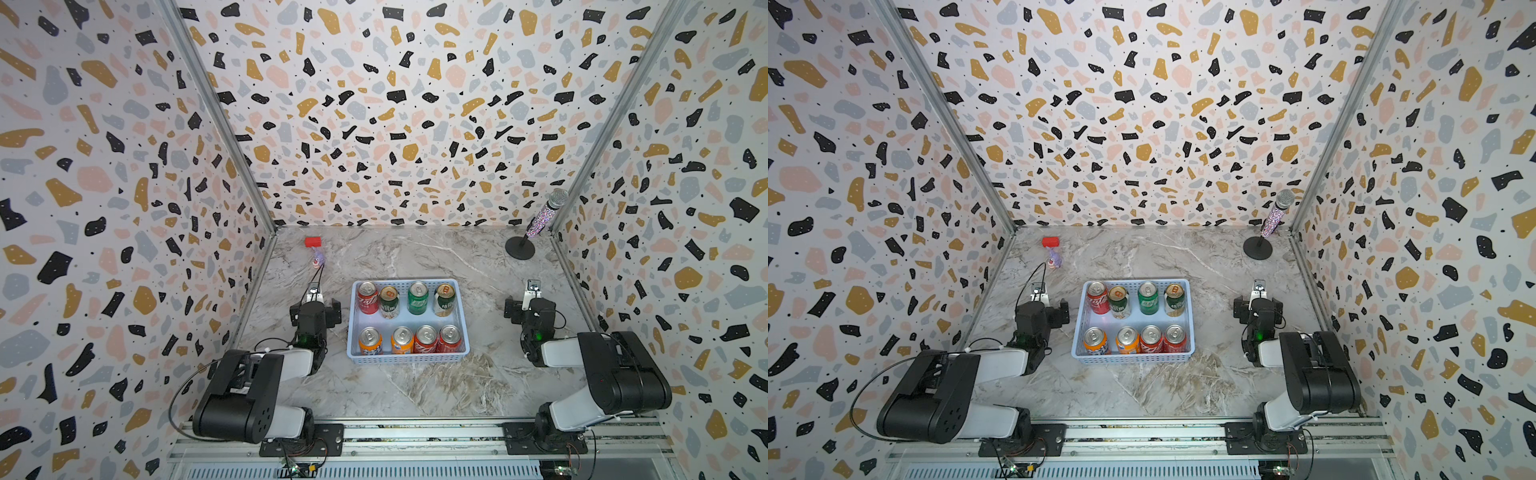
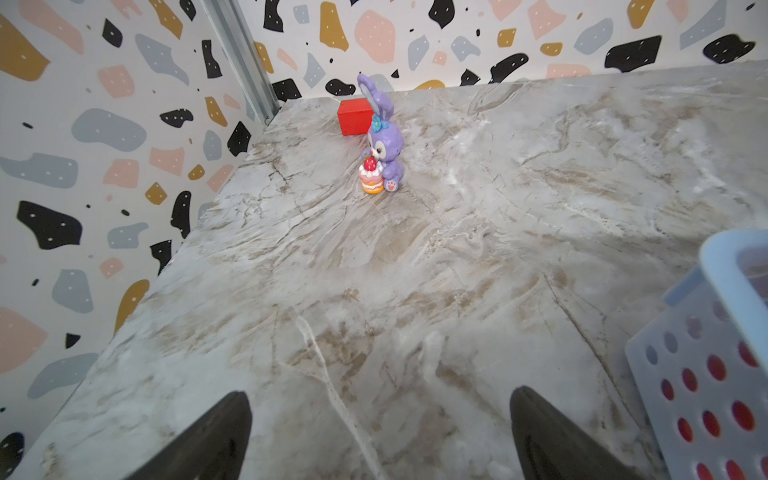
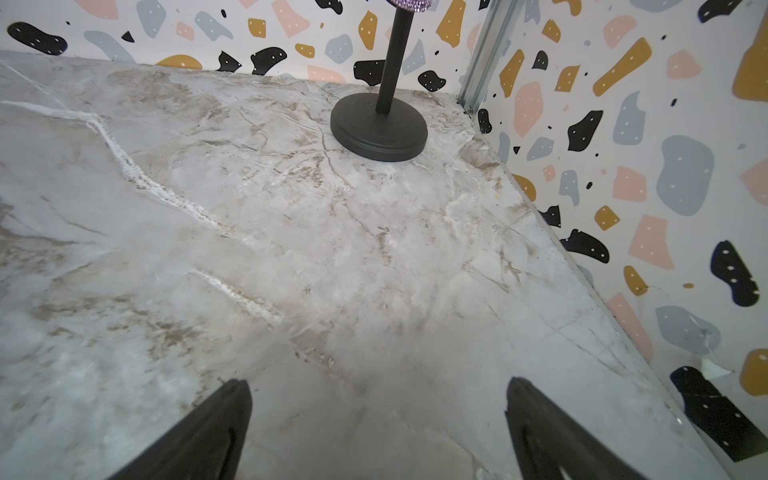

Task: Take out the drinks from the basket
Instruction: Pick up the drink from the basket.

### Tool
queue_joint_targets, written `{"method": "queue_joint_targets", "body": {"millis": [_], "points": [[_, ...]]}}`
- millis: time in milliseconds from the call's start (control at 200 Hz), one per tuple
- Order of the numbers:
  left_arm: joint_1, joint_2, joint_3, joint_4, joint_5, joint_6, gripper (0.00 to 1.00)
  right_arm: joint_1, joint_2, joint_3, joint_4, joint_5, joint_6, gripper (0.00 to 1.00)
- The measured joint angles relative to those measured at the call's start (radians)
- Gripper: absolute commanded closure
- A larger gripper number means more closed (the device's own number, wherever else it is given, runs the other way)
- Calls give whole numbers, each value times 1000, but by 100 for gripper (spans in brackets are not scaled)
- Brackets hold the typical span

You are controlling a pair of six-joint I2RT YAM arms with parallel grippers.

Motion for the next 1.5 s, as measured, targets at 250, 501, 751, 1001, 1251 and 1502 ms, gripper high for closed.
{"method": "queue_joint_targets", "body": {"millis": [250, 501, 751, 1001, 1251, 1502], "points": [[-2, -294, 219, -413, -183, -187, 0, 0, -212, 146, -375, 80, 64, 0], [-1, -472, 355, -824, -122, -466, 0, 0, -305, 362, -809, -2, 225, 0], [-2, -512, 471, -1115, 255, -504, 0, 0, -475, 381, -1084, -232, 341, 2], [-3, -575, 545, -1390, 365, -538, 0, 14, -491, 444, -1300, -533, 390, 5], [-3, -618, 551, -1528, 475, -527, 0, 104, -540, 478, -1497, -664, 365, 12], [-3, -490, 554, -1568, 589, -463, 0, 248, -523, 583, -1592, -691, 349, 14]]}}
